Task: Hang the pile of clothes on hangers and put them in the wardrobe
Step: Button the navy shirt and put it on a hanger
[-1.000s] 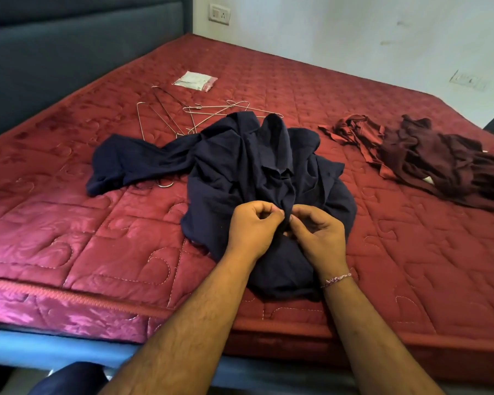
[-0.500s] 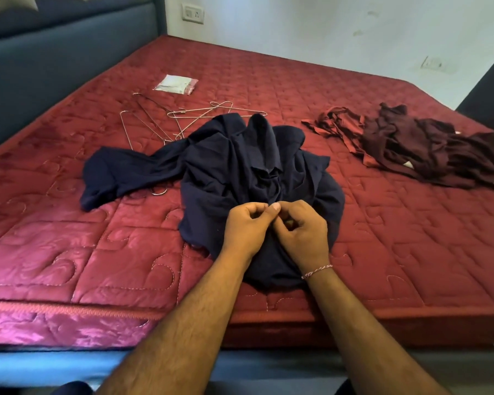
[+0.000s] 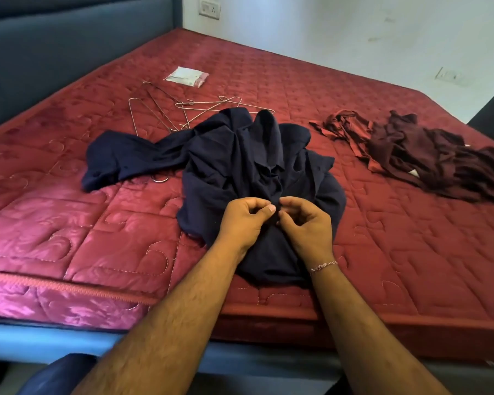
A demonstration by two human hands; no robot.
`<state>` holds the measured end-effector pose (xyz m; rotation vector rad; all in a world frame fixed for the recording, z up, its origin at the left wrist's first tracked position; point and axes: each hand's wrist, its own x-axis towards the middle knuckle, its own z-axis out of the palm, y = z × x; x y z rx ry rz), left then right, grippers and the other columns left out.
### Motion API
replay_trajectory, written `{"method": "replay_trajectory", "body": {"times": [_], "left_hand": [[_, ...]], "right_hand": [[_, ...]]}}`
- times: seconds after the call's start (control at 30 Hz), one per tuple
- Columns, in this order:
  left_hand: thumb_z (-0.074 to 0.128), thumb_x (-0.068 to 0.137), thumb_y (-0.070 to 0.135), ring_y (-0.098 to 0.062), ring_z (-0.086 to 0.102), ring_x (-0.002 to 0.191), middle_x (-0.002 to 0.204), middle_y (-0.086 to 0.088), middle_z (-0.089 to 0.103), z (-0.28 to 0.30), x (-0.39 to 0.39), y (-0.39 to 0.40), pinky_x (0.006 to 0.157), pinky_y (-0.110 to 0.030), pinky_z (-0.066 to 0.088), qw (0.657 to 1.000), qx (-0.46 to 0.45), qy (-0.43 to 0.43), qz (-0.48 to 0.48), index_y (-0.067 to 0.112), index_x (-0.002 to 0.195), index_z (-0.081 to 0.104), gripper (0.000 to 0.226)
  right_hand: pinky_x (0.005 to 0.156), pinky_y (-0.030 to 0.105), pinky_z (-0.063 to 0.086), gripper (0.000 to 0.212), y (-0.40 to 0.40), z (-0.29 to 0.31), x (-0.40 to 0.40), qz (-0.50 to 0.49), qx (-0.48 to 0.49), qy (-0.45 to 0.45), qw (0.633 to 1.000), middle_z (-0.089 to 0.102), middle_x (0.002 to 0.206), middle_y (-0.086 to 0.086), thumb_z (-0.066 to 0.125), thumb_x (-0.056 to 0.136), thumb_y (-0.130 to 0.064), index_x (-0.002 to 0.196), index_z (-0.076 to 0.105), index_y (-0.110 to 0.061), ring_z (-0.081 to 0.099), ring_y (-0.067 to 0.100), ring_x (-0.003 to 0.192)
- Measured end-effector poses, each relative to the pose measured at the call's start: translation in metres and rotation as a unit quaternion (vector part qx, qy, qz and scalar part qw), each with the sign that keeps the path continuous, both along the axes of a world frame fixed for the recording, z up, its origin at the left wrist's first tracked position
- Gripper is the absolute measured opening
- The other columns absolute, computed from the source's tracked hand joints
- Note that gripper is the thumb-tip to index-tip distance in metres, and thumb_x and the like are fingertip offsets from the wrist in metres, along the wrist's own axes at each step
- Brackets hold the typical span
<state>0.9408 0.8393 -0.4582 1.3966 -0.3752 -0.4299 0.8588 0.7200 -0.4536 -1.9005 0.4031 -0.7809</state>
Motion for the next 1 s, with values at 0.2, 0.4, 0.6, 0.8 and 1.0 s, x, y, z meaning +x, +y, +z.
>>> {"method": "replay_trajectory", "body": {"times": [0.2, 0.4, 0.6, 0.8, 1.0], "left_hand": [[0.075, 0.093, 0.011, -0.002, 0.07, 0.082, 0.085, 0.009, 0.076, -0.001, 0.002, 0.0, 0.079, -0.018, 0.055, 0.998, 0.033, -0.043, 0.009, 0.027, 0.085, 0.076, 0.017], [0.076, 0.093, 0.017, 0.007, 0.065, 0.079, 0.086, 0.014, 0.072, 0.001, -0.001, -0.004, 0.072, -0.006, 0.046, 0.981, 0.134, -0.136, 0.044, 0.025, 0.088, 0.074, 0.01], [0.076, 0.091, 0.017, 0.008, 0.064, 0.078, 0.081, 0.019, 0.069, 0.002, -0.008, -0.009, 0.071, -0.004, 0.046, 0.958, 0.197, -0.189, 0.087, 0.027, 0.083, 0.073, 0.013], [0.07, 0.095, 0.022, 0.001, 0.066, 0.079, 0.083, 0.013, 0.072, 0.003, -0.015, -0.013, 0.071, -0.013, 0.048, 0.949, 0.206, -0.215, 0.105, 0.018, 0.087, 0.078, 0.012], [0.067, 0.096, 0.022, 0.001, 0.064, 0.076, 0.081, 0.012, 0.07, 0.001, -0.013, -0.007, 0.067, -0.009, 0.043, 0.947, 0.206, -0.225, 0.099, 0.019, 0.086, 0.074, 0.013]], "right_hand": [[0.071, 0.022, 0.059, 0.024, -0.008, 0.0, -0.001, 0.032, 0.088, -0.005, 0.996, 0.076, 0.083, 0.003, 0.071, 0.088, 0.01, 0.105, 0.074, -0.007, 0.072, 0.013, 0.066], [0.073, 0.031, 0.06, 0.028, -0.009, -0.003, -0.001, 0.025, 0.063, -0.005, 0.998, 0.073, 0.083, 0.006, 0.071, 0.087, 0.01, 0.098, 0.07, -0.015, 0.071, 0.018, 0.071], [0.074, 0.035, 0.057, 0.029, -0.007, -0.01, -0.002, -0.026, -0.033, -0.006, 0.999, 0.067, 0.081, -0.001, 0.073, 0.083, -0.001, 0.084, 0.057, -0.025, 0.065, 0.017, 0.075], [0.077, 0.029, 0.058, 0.027, -0.007, -0.01, -0.003, -0.032, -0.029, -0.024, 0.999, 0.07, 0.086, -0.008, 0.073, 0.084, 0.0, 0.088, 0.061, -0.025, 0.068, 0.008, 0.079], [0.085, 0.031, 0.06, 0.031, -0.009, -0.007, -0.001, 0.007, -0.006, 0.001, 1.0, 0.077, 0.093, -0.009, 0.073, 0.086, 0.001, 0.097, 0.075, -0.028, 0.074, 0.008, 0.087]]}}
